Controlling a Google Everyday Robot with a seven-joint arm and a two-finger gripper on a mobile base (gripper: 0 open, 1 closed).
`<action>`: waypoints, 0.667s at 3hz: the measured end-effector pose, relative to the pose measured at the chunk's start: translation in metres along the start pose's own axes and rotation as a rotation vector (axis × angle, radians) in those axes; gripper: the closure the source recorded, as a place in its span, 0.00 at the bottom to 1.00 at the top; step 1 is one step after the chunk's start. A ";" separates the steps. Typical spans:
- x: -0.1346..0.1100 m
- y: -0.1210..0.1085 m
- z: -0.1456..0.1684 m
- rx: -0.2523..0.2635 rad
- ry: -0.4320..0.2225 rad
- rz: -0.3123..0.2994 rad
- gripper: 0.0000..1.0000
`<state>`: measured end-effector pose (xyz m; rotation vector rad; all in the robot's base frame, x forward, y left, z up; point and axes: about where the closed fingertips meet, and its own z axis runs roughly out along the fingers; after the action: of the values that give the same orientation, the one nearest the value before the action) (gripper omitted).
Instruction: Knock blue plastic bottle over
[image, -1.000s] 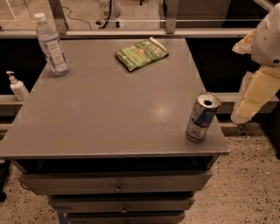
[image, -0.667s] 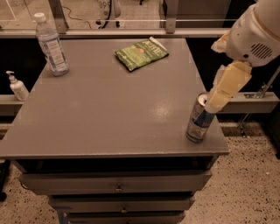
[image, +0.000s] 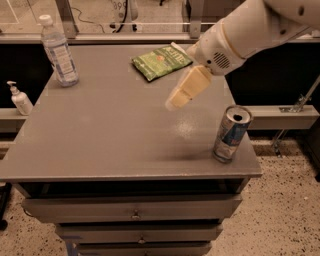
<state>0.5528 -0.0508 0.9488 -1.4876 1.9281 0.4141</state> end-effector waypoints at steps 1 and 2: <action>-0.047 -0.008 0.042 -0.030 -0.201 0.051 0.00; -0.095 -0.016 0.068 -0.032 -0.372 0.095 0.00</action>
Offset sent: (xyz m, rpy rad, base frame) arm 0.0711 0.1593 0.0322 0.5889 -0.0375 0.0000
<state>0.6016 0.0552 0.9647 -1.2383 1.7036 0.7144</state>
